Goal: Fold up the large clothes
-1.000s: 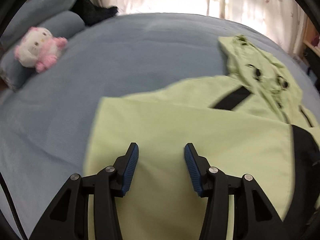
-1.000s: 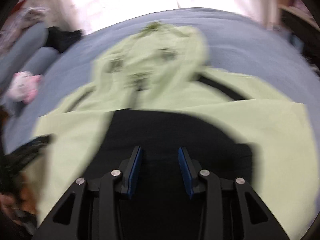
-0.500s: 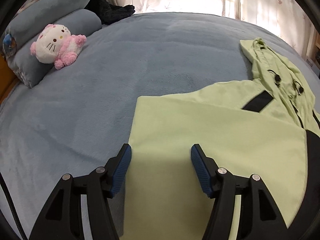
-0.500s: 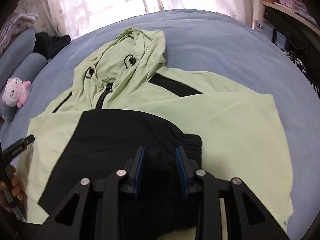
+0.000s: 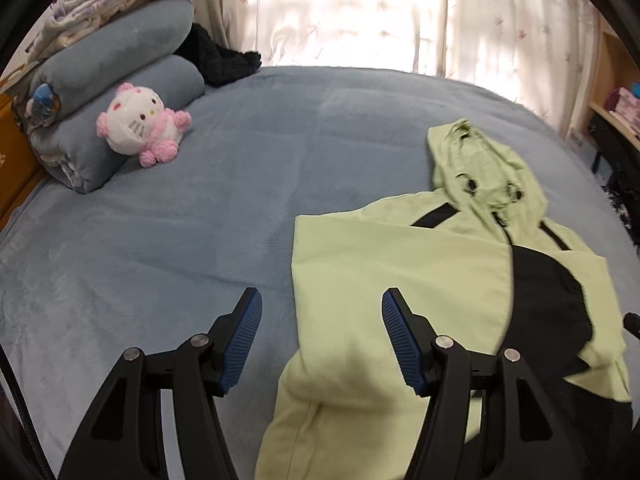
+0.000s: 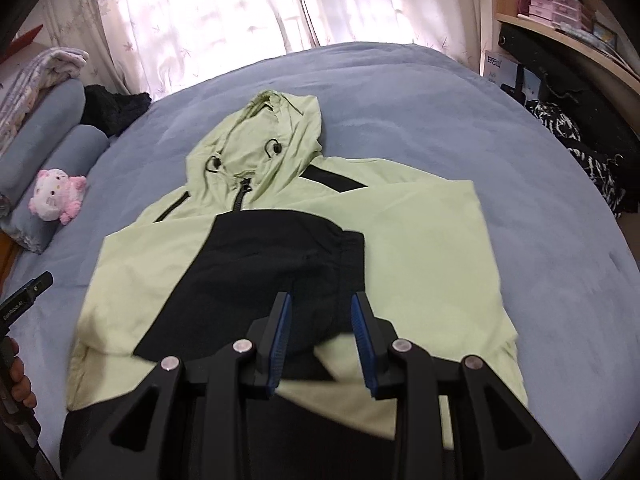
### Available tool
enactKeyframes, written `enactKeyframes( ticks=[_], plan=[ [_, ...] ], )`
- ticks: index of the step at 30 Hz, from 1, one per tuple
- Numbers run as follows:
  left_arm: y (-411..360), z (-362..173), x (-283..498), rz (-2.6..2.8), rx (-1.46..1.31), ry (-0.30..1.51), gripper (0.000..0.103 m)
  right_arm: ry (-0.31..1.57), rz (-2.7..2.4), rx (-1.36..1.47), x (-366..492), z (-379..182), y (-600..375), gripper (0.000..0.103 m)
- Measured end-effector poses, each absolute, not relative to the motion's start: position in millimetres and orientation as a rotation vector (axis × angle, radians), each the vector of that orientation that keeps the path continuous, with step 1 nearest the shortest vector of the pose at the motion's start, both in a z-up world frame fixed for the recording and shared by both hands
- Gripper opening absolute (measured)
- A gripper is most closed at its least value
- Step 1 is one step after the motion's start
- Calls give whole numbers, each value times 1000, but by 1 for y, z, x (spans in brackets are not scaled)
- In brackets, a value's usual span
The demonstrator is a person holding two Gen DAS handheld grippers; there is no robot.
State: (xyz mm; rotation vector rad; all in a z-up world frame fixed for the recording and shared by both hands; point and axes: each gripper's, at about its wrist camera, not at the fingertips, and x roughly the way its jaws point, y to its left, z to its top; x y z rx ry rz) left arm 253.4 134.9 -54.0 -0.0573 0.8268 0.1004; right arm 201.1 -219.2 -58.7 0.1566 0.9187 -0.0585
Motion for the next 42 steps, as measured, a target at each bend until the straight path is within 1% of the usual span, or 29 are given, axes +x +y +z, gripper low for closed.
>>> enactKeyframes(
  ticks=[6,14,25,29,33,42],
  plan=[
    [134,-21,185,78,-36,809,61,893,-30,173,146,-39,-214,31],
    [135,-16,101,65,-13,805,61,883,-9,154,77,-31,-211,31],
    [162,-44,21,78,-41,852,61,919,-19,166,-6,-42,-229,31],
    [175,-57,-5,79,-64,890,62,930,-13,205,-33,-43,-246,33],
    [181,-77,-23,67,-47,940,63,938,-41,206,-62,-45,-264,37],
    [190,-123,-43,24,-64,1057,63,984,-122,229,-97,-65,-315,38]
  ],
)
